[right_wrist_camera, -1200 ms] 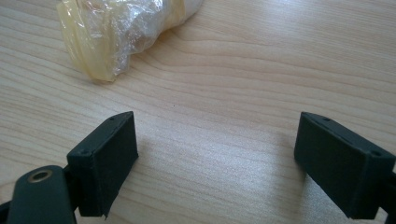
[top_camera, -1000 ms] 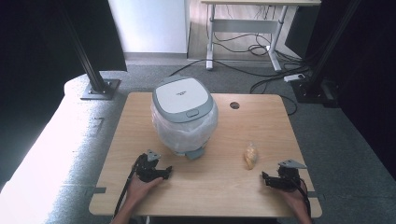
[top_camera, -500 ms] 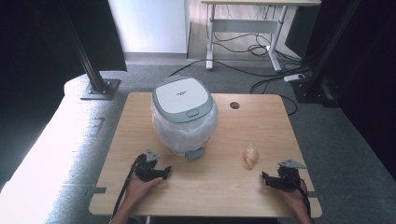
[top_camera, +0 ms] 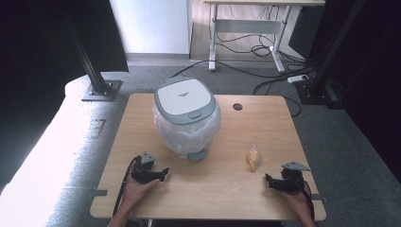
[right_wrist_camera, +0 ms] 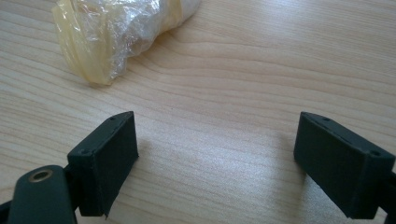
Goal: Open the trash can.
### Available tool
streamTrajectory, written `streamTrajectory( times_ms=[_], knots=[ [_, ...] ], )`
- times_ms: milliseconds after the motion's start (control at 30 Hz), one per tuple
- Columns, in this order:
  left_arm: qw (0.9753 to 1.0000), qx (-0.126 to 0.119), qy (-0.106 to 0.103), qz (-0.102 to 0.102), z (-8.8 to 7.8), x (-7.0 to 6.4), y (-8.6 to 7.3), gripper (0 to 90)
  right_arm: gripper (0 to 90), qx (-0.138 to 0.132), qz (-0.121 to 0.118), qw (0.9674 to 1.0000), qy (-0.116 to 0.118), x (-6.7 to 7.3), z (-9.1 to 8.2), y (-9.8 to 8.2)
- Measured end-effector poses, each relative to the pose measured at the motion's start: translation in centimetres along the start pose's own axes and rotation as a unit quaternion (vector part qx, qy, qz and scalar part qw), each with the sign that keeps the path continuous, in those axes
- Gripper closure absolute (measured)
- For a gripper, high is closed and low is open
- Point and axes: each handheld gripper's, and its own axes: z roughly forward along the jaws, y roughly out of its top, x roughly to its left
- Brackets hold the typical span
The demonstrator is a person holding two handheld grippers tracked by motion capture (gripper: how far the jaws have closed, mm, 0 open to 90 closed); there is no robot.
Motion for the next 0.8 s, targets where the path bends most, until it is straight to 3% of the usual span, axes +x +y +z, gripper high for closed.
streamTrajectory(
  times_ms=[167, 333, 533, 800],
  knots=[
    [0.9999, -0.014, 0.006, -0.001, -1.2, 0.4, 0.3, 32.1, 13.1, 0.000, 0.000, 1.0000, 0.000, 0.0, 0.0, 0.0],
    [0.9998, -0.013, 0.006, -0.010, -1.5, 0.8, 0.3, 48.6, 13.1, 0.000, 0.000, 1.0000, 0.000, 0.0, 0.0, 0.0],
    [0.9988, -0.047, 0.002, -0.009, -2.7, 0.9, 0.9, 58.8, 13.1, 0.000, 0.001, 1.0000, -0.001, 0.0, 0.0, 0.0],
    [0.9961, -0.082, -0.033, -0.007, -4.4, 1.2, 2.1, 70.6, 13.2, 0.000, 0.004, 1.0000, -0.004, 0.0, 0.1, 0.1]
  ],
)
